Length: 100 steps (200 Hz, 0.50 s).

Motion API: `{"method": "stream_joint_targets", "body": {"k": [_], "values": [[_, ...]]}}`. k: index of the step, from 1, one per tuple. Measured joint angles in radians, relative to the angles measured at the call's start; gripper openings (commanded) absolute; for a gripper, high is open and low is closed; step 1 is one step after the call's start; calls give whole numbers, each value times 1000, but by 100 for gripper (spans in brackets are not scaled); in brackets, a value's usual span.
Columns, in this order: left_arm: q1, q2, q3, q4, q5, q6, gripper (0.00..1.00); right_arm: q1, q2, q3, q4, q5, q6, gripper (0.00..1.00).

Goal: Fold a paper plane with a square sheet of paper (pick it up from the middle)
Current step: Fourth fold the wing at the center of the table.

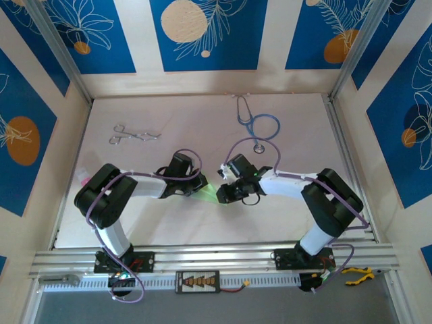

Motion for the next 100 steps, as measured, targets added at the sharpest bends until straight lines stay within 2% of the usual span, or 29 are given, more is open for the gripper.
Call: {"method": "stream_joint_targets", "body": {"k": [100], "values": [[0,1,0,1,0,0,4,33,30,19,-56,76,-43,19]]}}
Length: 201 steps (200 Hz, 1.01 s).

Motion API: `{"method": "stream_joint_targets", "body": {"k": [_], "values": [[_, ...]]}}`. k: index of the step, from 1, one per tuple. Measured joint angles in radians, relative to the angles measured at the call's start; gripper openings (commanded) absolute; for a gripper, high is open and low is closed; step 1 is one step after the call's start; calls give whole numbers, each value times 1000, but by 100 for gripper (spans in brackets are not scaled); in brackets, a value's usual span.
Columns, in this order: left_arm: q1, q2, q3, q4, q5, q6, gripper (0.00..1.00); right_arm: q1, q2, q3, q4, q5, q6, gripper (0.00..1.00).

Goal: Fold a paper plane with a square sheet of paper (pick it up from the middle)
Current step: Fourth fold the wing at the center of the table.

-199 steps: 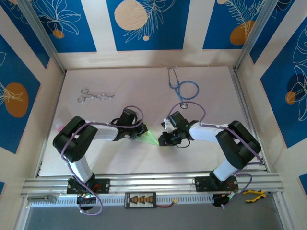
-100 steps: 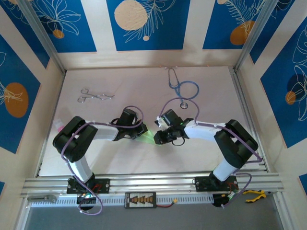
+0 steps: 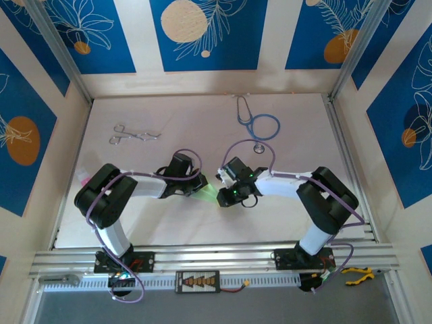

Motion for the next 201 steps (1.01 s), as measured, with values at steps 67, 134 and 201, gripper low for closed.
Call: {"method": "stream_joint_targets", "body": {"k": [67,134,201], "values": [[1,5,0,11,3,0,3,1,10,10,-16,22,-8,9],[3,10,0,21,9,6,3,-54,-10,-43,49,-79,26,17],[13,13,0,23,30,35,2,-162,-154,-122,149,-278,151,10]]}}
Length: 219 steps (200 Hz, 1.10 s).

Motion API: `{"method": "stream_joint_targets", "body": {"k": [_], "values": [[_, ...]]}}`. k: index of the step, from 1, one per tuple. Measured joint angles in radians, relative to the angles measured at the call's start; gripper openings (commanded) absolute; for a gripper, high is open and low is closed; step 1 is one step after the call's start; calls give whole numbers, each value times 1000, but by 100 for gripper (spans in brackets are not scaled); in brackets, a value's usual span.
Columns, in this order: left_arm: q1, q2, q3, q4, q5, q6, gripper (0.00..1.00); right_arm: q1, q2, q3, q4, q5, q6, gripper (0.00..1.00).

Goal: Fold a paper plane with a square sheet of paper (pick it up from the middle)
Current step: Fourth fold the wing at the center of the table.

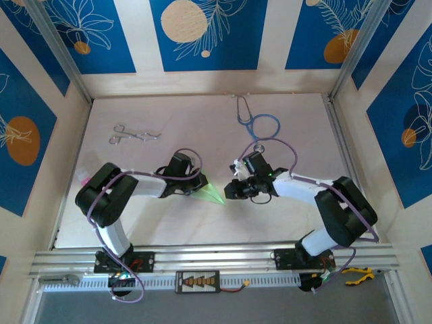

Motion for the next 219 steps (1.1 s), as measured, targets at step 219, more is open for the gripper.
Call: {"method": "stream_joint_targets", "body": {"k": [219], "values": [[11,33,8,48,61,27,3,-6,67,-133,132,-55,101,7]]}}
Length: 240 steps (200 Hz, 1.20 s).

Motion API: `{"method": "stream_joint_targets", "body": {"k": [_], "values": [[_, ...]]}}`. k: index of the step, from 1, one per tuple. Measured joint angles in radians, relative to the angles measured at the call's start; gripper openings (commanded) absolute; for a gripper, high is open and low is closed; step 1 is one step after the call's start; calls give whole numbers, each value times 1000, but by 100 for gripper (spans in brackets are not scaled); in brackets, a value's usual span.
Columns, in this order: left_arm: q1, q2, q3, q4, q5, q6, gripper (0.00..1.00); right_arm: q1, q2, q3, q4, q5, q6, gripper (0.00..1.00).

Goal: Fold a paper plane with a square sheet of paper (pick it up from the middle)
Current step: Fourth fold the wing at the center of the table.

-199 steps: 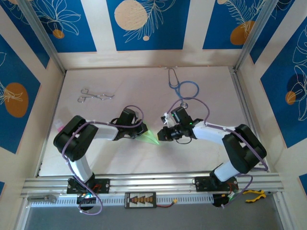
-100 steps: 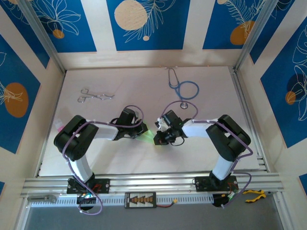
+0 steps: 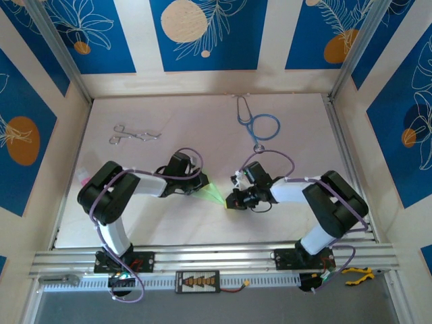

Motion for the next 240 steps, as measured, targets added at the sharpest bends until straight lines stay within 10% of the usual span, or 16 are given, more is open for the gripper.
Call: {"method": "stream_joint_targets", "body": {"k": [240], "values": [[9,-90,31,-56,-1,36,18,25,233,202,71,-15,236,0]]}}
